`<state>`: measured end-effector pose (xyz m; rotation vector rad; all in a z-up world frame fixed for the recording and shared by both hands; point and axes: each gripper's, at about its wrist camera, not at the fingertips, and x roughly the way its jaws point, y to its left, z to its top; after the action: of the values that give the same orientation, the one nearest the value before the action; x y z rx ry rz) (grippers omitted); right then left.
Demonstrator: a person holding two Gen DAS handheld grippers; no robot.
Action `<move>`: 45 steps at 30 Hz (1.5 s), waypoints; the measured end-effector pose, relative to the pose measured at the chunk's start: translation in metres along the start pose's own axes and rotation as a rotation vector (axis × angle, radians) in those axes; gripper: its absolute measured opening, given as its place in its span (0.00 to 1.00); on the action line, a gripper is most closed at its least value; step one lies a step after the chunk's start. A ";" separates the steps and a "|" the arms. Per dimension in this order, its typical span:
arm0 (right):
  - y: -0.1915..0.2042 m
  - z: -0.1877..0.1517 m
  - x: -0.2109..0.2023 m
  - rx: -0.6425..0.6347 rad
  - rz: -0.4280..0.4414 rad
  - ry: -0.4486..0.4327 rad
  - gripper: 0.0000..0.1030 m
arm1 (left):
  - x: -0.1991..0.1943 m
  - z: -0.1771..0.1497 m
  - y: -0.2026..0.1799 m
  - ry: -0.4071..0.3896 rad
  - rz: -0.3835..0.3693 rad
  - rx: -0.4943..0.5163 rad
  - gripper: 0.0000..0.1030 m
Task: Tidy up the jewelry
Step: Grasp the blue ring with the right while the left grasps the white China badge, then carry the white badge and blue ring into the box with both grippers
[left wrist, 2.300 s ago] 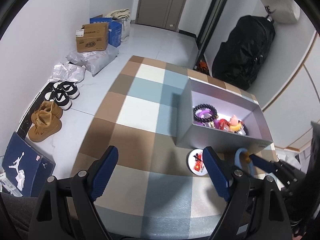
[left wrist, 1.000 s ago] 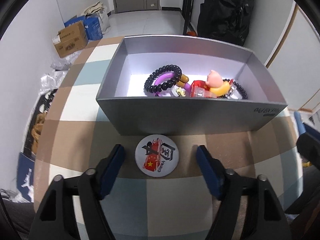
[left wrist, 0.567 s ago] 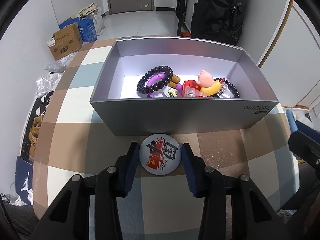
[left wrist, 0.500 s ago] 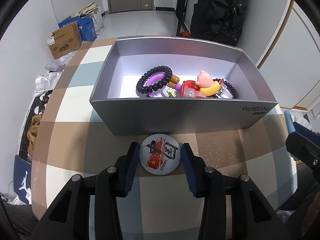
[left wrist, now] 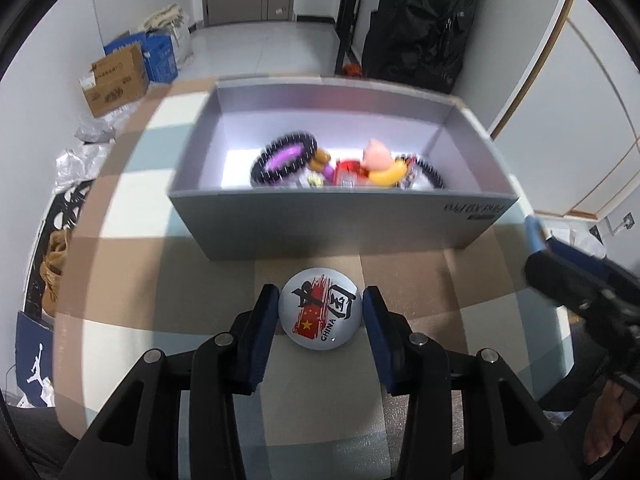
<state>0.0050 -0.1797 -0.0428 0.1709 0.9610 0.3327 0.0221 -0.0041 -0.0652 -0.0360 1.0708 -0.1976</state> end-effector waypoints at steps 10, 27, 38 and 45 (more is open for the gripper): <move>0.018 0.006 0.002 -0.035 0.023 -0.024 0.56 | -0.034 0.006 0.011 -0.117 -0.056 -0.049 0.36; 0.037 0.044 0.010 -0.044 0.084 -0.077 0.56 | -0.040 0.048 0.017 -0.194 -0.160 -0.040 0.36; 0.025 0.065 0.023 0.028 0.106 -0.070 0.56 | -0.023 0.067 0.026 -0.157 -0.193 -0.090 0.36; 0.017 0.079 0.034 0.072 0.126 -0.066 0.56 | -0.011 0.073 0.032 -0.122 -0.191 -0.123 0.36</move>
<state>0.0850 -0.1515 -0.0193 0.3068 0.8991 0.4057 0.0851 0.0244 -0.0244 -0.2585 0.9565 -0.2981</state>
